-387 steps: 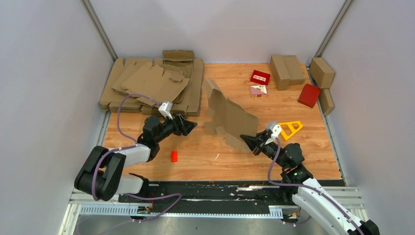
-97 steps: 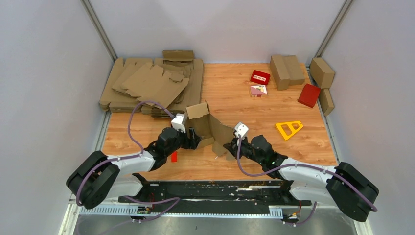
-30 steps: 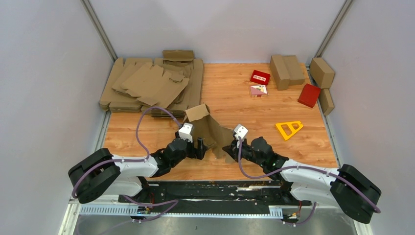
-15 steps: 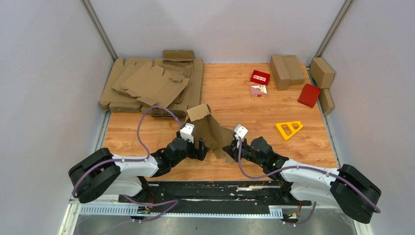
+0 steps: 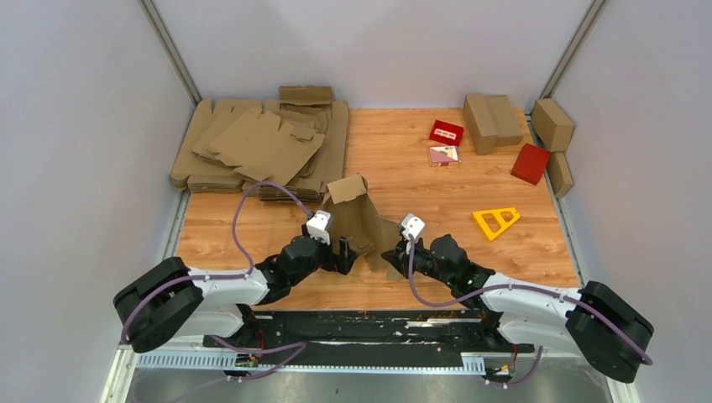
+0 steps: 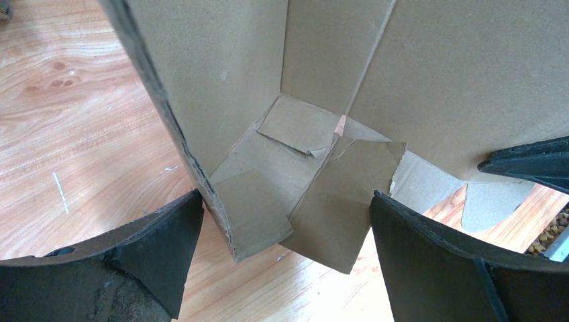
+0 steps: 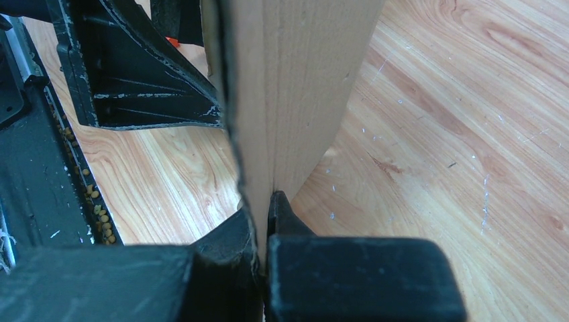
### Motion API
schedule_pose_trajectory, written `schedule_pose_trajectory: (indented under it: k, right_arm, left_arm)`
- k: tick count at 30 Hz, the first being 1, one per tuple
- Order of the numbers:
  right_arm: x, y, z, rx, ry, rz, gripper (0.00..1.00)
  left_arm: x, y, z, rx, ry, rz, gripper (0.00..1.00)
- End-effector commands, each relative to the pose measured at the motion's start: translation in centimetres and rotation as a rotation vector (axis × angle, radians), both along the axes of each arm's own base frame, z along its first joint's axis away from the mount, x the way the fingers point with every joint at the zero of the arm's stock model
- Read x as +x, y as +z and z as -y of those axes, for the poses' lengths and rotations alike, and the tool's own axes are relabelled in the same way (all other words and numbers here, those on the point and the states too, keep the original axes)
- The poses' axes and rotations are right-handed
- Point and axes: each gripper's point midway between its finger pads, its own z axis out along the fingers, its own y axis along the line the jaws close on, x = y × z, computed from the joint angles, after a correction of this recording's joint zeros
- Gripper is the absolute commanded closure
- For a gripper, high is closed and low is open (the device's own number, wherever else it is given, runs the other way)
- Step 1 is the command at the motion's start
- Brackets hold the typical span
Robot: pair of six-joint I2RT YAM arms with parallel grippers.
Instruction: Fold the paper box
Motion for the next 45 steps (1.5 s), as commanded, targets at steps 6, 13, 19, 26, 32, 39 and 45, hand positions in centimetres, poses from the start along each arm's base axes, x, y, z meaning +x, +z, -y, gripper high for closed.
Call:
schedule_pose_trajectory:
  k: [6, 13, 19, 26, 32, 39, 45]
  right_arm:
    - [-0.7, 0.0, -0.5, 0.003, 0.037, -0.014, 1.00]
    - [-0.9, -0.1, -0.6, -0.001, 0.050, -0.019, 1.00]
    - [-0.8, -0.1, -0.6, -0.004, 0.049, -0.019, 1.00]
    - [-0.9, -0.2, -0.7, -0.005, 0.054, -0.021, 1.00]
    - [-0.9, -0.2, -0.7, -0.004, 0.053, -0.021, 1.00]
    - [-0.9, -0.2, -0.8, -0.005, 0.059, -0.022, 1.00]
    - [-1.2, -0.2, -1.1, -0.002, 0.076, -0.020, 1.00]
  left_arm:
    - [0.1, 3.4, 1.4, -0.106, -0.081, 0.088, 0.00]
    - [0.6, 4.3, 0.8, -0.163, -0.040, 0.093, 0.00]
    - [0.5, 3.8, 0.8, -0.146, -0.051, 0.088, 0.00]
    - [0.9, 2.8, 0.7, -0.080, -0.047, 0.075, 0.00]
    - [1.0, 2.3, 1.0, -0.043, -0.072, 0.074, 0.08]
    - [1.3, 1.9, 1.0, -0.031, -0.058, 0.069, 0.19]
    - [1.8, 1.5, 0.6, -0.028, -0.012, 0.064, 0.23]
